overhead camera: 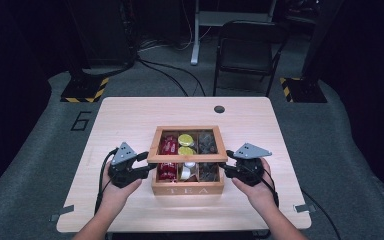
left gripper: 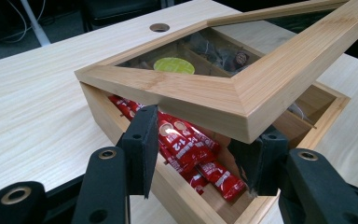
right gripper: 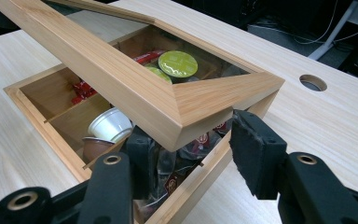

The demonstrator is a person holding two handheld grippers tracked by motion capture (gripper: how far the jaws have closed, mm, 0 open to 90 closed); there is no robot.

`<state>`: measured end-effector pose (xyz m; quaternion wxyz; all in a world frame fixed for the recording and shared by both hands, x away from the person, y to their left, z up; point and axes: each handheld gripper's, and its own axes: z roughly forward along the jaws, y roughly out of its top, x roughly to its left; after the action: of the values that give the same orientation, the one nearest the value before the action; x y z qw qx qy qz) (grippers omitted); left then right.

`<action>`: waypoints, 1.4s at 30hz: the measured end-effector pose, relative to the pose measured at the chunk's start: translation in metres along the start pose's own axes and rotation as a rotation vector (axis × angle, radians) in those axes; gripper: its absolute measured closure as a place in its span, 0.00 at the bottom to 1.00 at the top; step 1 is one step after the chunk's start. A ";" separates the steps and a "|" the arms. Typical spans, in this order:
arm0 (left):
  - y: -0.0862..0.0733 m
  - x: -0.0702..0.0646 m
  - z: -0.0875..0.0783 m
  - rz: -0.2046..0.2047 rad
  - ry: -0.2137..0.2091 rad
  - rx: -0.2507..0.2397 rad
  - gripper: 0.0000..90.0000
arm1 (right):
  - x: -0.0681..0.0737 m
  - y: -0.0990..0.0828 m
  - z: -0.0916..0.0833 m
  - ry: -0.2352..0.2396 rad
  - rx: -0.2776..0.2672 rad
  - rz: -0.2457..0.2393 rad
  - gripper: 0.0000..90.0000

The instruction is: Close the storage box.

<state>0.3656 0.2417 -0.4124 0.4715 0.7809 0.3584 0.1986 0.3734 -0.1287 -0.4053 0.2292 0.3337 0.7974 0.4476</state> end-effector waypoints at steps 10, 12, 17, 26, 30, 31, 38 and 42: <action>-0.015 -0.003 0.003 -0.001 -0.006 -0.014 0.58 | 0.007 -0.011 -0.001 -0.006 0.011 -0.011 0.58; -0.017 -0.003 0.004 0.000 -0.005 -0.016 0.58 | 0.007 -0.013 0.000 -0.005 0.012 -0.008 0.58; -0.023 -0.004 0.005 -0.006 -0.015 -0.022 0.58 | 0.008 -0.018 0.001 -0.005 0.013 -0.025 0.58; -0.037 -0.007 0.009 -0.034 -0.022 -0.010 0.59 | 0.013 -0.030 0.007 -0.002 0.028 -0.002 0.57; -0.042 -0.008 0.011 -0.042 -0.025 -0.003 0.59 | 0.013 -0.034 0.008 0.012 0.036 -0.013 0.57; -0.044 -0.008 0.011 -0.042 -0.030 0.008 0.59 | 0.015 -0.035 0.009 0.006 0.038 -0.004 0.57; -0.054 -0.009 0.016 -0.044 -0.032 0.037 0.59 | 0.020 -0.044 0.015 0.019 0.076 -0.029 0.57; -0.057 -0.010 0.017 -0.038 -0.027 0.046 0.59 | 0.021 -0.046 0.018 0.023 0.090 -0.041 0.57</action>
<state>0.3487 0.2411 -0.4698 0.4618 0.7873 0.3713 0.1707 0.3564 -0.1209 -0.4557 0.2139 0.3219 0.8260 0.4103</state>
